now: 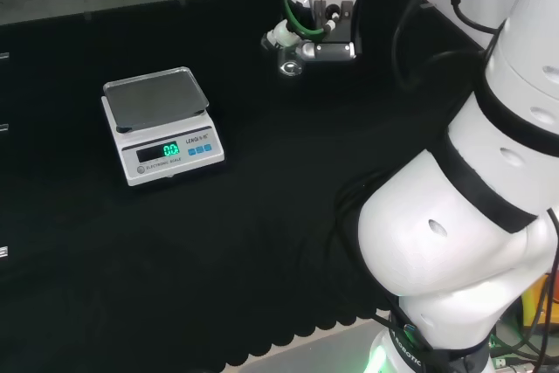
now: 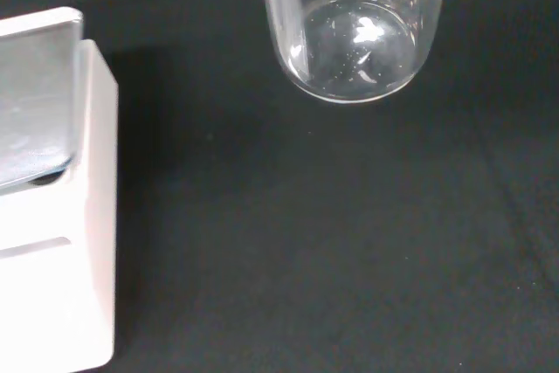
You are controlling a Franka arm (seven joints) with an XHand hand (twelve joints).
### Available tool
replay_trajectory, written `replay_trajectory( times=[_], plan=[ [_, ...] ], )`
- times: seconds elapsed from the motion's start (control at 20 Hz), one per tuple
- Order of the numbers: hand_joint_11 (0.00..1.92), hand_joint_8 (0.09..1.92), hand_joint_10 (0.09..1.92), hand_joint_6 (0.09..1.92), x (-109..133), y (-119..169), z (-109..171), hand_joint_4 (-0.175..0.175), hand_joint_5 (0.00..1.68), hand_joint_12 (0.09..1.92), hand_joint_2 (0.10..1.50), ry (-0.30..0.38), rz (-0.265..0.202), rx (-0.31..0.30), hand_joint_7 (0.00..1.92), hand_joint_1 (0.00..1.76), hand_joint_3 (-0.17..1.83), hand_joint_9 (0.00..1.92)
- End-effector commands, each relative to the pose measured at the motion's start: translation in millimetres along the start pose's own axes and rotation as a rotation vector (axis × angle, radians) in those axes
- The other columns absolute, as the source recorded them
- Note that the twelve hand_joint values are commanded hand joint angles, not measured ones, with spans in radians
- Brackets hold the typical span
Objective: Put the beaker on the electronic balance.
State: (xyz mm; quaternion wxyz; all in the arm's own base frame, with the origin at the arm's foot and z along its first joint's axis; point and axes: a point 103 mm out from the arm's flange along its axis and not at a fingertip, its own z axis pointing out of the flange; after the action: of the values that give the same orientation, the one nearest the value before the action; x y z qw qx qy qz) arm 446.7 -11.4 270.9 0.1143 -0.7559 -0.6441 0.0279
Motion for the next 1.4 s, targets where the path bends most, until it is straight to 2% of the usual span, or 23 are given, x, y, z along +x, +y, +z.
replay_trajectory(
  times=[0.05, 0.4, 0.6, 1.15, 1.4],
  plan=[
    [1.58, 0.85, 0.28, 0.84, 2, -8, 2, -0.175, 0.82, 0.55, 1.12, -0.012, -0.023, 0.022, 1.11, 1.16, -0.17, 1.51],
    [1.58, 0.85, 0.28, 0.85, 5, -7, 3, -0.175, 0.83, 0.55, 1.12, -0.018, -0.034, 0.015, 1.11, 1.16, -0.17, 1.51],
    [1.59, 0.85, 0.29, 0.85, 13, 1, -1, -0.175, 0.83, 0.55, 1.12, -0.031, -0.057, 0.034, 1.11, 1.16, -0.17, 1.51],
    [1.59, 0.86, 0.3, 0.85, 92, 50, -2, -0.175, 0.84, 0.55, 1.12, -0.063, -0.2, 0.057, 1.11, 1.16, -0.17, 1.51],
    [1.59, 0.86, 0.3, 0.85, 121, 73, 8, -0.175, 0.84, 0.55, 1.12, -0.052, -0.239, 0.082, 1.11, 1.16, -0.17, 1.51]
  ],
)
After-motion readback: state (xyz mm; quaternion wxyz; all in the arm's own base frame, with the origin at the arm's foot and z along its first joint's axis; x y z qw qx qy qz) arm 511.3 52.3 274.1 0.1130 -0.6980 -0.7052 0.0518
